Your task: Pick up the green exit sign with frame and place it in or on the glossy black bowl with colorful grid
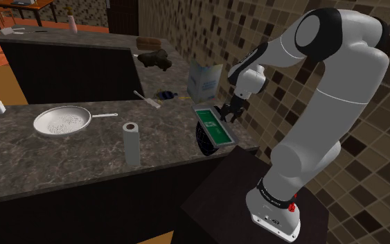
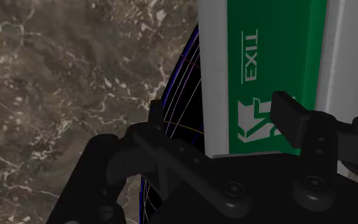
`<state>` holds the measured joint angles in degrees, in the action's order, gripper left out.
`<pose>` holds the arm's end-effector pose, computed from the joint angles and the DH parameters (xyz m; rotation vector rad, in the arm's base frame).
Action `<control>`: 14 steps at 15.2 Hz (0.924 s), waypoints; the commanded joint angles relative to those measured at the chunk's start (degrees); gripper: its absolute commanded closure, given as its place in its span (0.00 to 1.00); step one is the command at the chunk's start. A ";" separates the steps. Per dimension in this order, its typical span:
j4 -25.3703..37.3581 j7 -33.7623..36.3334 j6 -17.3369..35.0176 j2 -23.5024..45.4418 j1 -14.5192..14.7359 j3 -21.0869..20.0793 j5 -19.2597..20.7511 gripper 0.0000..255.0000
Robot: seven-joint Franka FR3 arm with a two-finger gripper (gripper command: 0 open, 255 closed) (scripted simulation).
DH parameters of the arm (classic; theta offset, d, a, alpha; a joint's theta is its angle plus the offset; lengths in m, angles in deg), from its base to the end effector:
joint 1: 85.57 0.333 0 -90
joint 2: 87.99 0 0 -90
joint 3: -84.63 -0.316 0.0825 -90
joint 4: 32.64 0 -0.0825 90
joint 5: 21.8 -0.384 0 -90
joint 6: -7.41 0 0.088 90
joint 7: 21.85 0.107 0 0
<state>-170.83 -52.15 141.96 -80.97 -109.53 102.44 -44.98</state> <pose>0.3571 -0.3140 0.2501 -2.7665 0.7243 0.0099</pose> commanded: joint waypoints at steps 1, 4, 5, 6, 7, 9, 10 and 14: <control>0.00 0.00 0.00 0.00 0.00 0.00 0.00 0.00; 0.53 0.90 -1.75 -1.41 -0.14 0.46 1.37 0.00; 1.14 1.73 -3.53 -2.76 -0.30 0.88 2.64 0.00; 1.84 2.49 -5.33 -4.02 -0.49 1.24 3.82 0.00; 2.46 3.05 -6.77 -4.96 -0.65 1.48 4.68 0.00; 2.46 3.05 -6.77 -4.96 -0.68 1.46 4.68 0.00; 2.45 3.05 -6.77 -4.97 -0.68 1.45 4.68 0.00; 2.46 3.05 -6.77 -4.96 -0.68 1.45 4.68 0.00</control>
<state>-168.37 -49.11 135.20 -85.93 -110.21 103.89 -40.31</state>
